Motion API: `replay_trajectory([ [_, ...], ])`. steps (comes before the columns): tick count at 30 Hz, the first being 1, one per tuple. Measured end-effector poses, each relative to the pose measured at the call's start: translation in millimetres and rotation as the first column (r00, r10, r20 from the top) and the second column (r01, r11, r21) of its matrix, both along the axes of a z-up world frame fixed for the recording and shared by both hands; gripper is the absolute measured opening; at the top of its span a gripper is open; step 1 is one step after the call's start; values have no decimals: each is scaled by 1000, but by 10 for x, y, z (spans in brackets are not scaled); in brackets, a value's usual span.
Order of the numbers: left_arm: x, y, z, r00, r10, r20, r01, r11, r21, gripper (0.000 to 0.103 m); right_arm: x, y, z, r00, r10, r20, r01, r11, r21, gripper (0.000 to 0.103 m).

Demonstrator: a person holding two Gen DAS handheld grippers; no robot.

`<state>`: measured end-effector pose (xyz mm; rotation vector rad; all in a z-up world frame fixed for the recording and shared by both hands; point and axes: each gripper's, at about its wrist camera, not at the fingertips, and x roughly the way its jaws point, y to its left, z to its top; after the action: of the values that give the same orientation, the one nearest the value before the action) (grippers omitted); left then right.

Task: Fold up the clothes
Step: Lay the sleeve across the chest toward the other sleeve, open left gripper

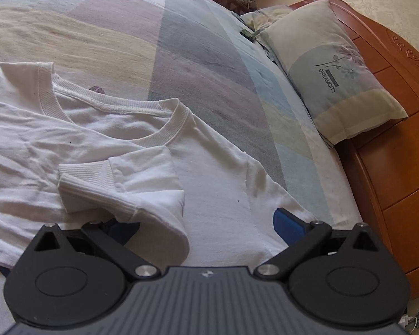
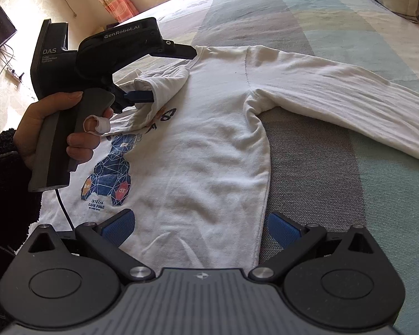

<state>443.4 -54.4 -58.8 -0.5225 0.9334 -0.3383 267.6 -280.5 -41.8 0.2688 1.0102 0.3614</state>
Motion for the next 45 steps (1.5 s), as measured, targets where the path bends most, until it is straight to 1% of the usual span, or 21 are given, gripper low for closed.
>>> replay_trajectory([
  [3, -75, -173, 82, 992, -72, 99, 68, 997, 45, 101, 7, 18, -14, 1000, 9, -5, -9, 1000, -4, 103],
  [5, -144, -331, 149, 974, -157, 165, 142, 985, 96, 101, 3, 31, -27, 1000, 15, -9, -15, 1000, -7, 103],
  [7, -201, -484, 188, 947, -251, 201, 221, 962, 163, 101, 4, 41, -45, 1000, 18, -18, -18, 1000, -11, 103],
  [8, -222, -549, 187, 933, -299, 202, 260, 945, 200, 101, 5, 45, -52, 1000, 19, -22, -20, 1000, -14, 103],
  [11, -271, -700, 143, 882, -439, 170, 379, 876, 298, 101, 7, 61, -67, 999, 20, -29, -20, 1000, -20, 103],
  [16, -290, -593, 48, 882, -461, 100, 423, 868, 261, 101, 13, 93, -81, 999, 21, -35, -22, 999, -28, 103],
  [17, -295, -560, 36, 883, -460, 89, 428, 869, 247, 101, 11, 99, -82, 999, 23, -34, -24, 999, -29, 103],
  [20, -301, -325, 68, 916, -387, 103, 373, 918, 138, 101, 15, 92, -92, 999, 20, -35, -21, 999, -32, 103],
  [24, -172, -139, 47, 969, -230, 88, 226, 973, 45, 101, 28, 84, -108, 999, 13, -39, -15, 999, -34, 103],
  [27, -54, -23, 22, 993, -103, 60, 104, 994, -18, 101, 35, 88, -112, 999, 14, -39, -15, 999, -36, 103],
  [28, -27, -4, 26, 995, -76, 60, 78, 996, -36, 101, 36, 98, -107, 999, 18, -37, -19, 999, -37, 103],
  [30, -76, -126, 135, 979, -145, 144, 154, 987, -52, 101, 42, 118, -99, 999, 23, -32, -24, 999, -43, 103],
  [32, -129, -253, 247, 949, -218, 228, 237, 970, -60, 101, 48, 138, -91, 999, 27, -27, -28, 998, -49, 103],
  [34, -227, -414, 385, 886, -344, 312, 375, 926, -46, 101, 53, 159, -84, 999, 32, -22, -33, 998, -55, 103],
  [35, -268, -465, 434, 864, -378, 333, 404, 915, -10, 101, 56, 169, -80, 999, 34, -20, -35, 998, -58, 103],
  [36, -296, -484, 461, 853, -394, 341, 412, 911, 22, 101, 59, 179, -76, 999, 36, -18, -37, 997, -61, 103],
  [37, -322, -474, 480, 850, -400, 342, 408, 911, 52, 101, 62, 189, -72, 999, 38, -15, -39, 997, -64, 103],
  [38, -344, -453, 492, 850, -403, 340, 402, 913, 77, 101, 65, 199, -68, 999, 41, -13, -41, 997, -67, 103],
  [40, -366, -276, 454, 878, -359, 315, 349, 933, 91, 101, 71, 220, -61, 999, 45, -8, -46, 996, -73, 103],
  [42, -412, -37, 399, 906, -300, 300, 271, 953, 136, 101, 84, 262, -44, 998, 57, 7, -57, 995, -83, 103],
  [45, -522, 363, 339, 935, -225, 273, 171, 963, 209, 101, 142, 392, -27, 995, 96, 41, -92, 991, -97, 103],
])
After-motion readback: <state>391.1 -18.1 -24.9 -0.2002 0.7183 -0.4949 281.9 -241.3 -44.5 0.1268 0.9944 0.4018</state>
